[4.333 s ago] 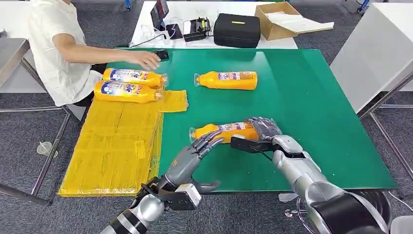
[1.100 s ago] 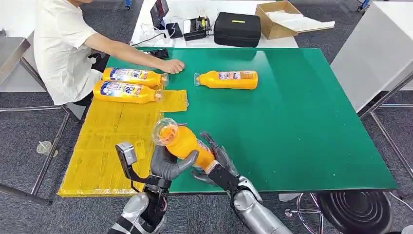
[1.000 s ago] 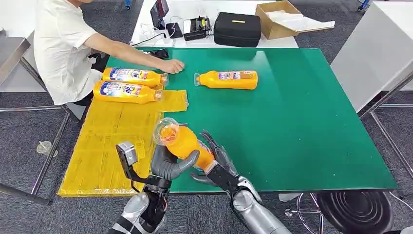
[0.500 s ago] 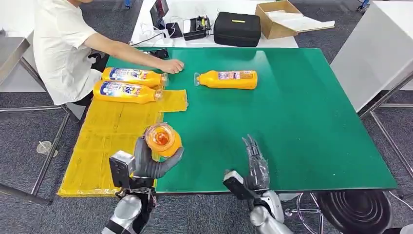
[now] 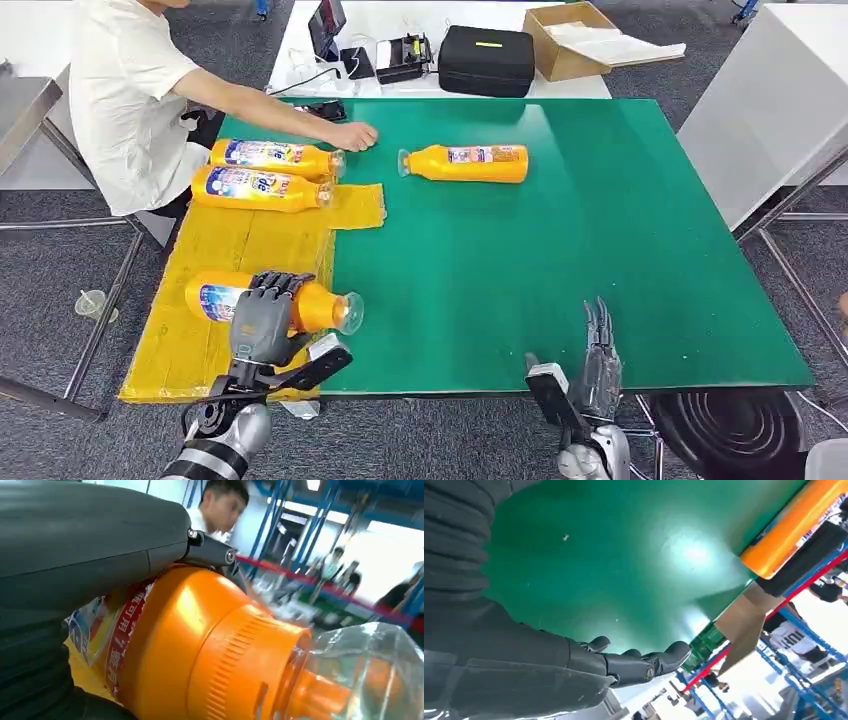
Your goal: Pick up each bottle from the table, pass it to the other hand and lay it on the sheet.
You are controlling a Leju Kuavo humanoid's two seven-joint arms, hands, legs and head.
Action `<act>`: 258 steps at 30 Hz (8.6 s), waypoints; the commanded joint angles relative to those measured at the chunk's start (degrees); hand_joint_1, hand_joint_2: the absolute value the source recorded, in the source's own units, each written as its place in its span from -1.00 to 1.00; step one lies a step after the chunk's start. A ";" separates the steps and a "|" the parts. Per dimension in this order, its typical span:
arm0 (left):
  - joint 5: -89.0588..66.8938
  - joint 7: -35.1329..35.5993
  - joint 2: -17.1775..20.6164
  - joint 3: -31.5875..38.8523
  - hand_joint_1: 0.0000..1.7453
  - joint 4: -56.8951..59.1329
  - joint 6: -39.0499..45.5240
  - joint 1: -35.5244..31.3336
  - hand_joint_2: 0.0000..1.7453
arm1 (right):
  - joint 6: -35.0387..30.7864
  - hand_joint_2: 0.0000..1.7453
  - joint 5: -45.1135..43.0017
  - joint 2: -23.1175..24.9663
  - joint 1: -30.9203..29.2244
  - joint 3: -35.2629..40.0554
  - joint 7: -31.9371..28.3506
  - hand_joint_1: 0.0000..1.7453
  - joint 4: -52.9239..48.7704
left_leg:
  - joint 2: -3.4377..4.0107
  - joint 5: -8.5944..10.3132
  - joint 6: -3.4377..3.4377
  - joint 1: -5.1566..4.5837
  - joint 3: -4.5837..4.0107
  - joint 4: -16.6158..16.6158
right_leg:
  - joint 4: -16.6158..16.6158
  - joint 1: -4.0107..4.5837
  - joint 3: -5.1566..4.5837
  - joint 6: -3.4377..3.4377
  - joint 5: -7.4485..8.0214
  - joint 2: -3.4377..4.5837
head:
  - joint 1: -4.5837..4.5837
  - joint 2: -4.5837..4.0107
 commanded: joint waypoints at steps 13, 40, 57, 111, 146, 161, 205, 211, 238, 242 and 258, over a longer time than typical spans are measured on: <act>0.88 0.42 0.39 1.69 -1.00 25.80 -10.50 -11.75 1.00 | -4.99 -1.00 -6.29 -1.63 -3.01 8.90 -0.11 -1.00 4.26 | 0.16 -0.03 -0.01 0.00 0.23 -0.04 | -0.03 0.03 0.20 -0.22 0.07 0.11 | 0.00 0.00; 5.89 -5.14 -0.69 -3.89 -1.00 26.53 -30.70 -15.44 -1.00 | -2.97 1.00 -13.11 -3.08 -6.63 15.46 -0.11 -1.00 6.07 | 0.24 -0.08 0.01 0.03 0.82 -0.05 | -0.08 0.10 0.81 -0.39 0.05 0.11 | 0.00 0.00; 23.23 -18.03 -3.36 -5.39 -1.00 6.54 -30.95 -8.80 1.00 | -3.78 1.00 -12.95 -3.51 -6.33 16.42 -0.11 -1.00 5.09 | 0.15 -0.12 0.00 0.05 0.44 0.07 | 0.02 0.11 0.47 -0.35 -0.02 0.04 | 0.00 0.00; 43.33 -14.73 -6.32 -15.37 -1.00 -6.80 -32.01 0.27 1.00 | 6.04 1.00 31.96 -5.92 -23.84 23.45 27.01 -1.00 19.54 | 0.15 -0.08 0.03 0.00 0.30 0.03 | -0.05 0.06 0.33 -0.26 0.05 0.06 | 0.00 0.00; 41.76 -11.32 -7.77 -10.93 -1.00 -7.14 -32.50 3.49 1.00 | 33.15 1.00 28.76 -10.95 -24.13 24.11 45.82 1.00 15.38 | -0.12 0.14 0.15 -0.01 0.56 0.01 | -0.09 0.03 0.64 -0.16 0.13 -0.18 | 0.02 0.00; 43.81 -13.68 -7.08 -12.63 -1.00 -5.15 -32.90 2.08 1.00 | 42.05 1.00 8.87 -15.15 -22.59 18.91 31.09 1.00 15.82 | -0.12 0.12 0.12 0.02 0.80 -0.02 | -0.17 0.08 0.71 -0.20 0.16 -0.25 | 0.00 0.00; 85.08 -7.93 -11.59 -15.05 -1.00 0.63 -34.03 -2.72 1.00 | 48.27 1.00 -20.79 -4.33 -22.37 31.03 8.88 1.00 10.38 | 0.25 -0.11 0.13 0.02 0.32 0.10 | -0.03 0.10 0.37 -0.29 0.07 0.12 | 0.00 0.00; 85.92 -7.49 -11.66 -14.55 -1.00 1.53 -34.60 -3.24 1.00 | 49.29 1.00 -20.42 -4.03 -23.07 32.04 7.67 1.00 10.34 | 0.11 0.04 0.14 -0.02 0.05 0.03 | -0.06 0.01 0.12 -0.08 0.17 0.07 | 0.00 0.00; 93.70 -6.60 -14.14 -8.51 -0.96 13.28 -35.46 -10.70 1.00 | 50.08 1.00 -18.79 -2.84 -23.69 38.74 5.30 1.00 6.09 | 0.10 0.03 0.13 0.00 0.02 0.10 | 0.00 0.04 0.08 -0.14 0.13 0.03 | 0.00 0.00; 93.35 -9.17 -13.81 -7.77 1.00 10.22 -36.72 -9.35 1.00 | 50.12 1.00 -19.87 -3.01 -22.99 38.46 5.74 0.96 6.65 | 0.13 0.04 0.13 0.00 -0.02 0.07 | -0.02 0.03 0.05 -0.11 0.16 0.08 | 0.00 0.00; 88.01 -14.34 -9.84 1.12 1.00 -18.22 -17.73 5.20 1.00 | 20.87 1.00 -8.69 -5.95 -0.08 31.76 3.40 -1.00 -13.72 | 0.07 -0.09 0.11 0.00 0.00 0.03 | -0.04 0.04 0.06 -0.19 0.01 -0.01 | 0.00 0.00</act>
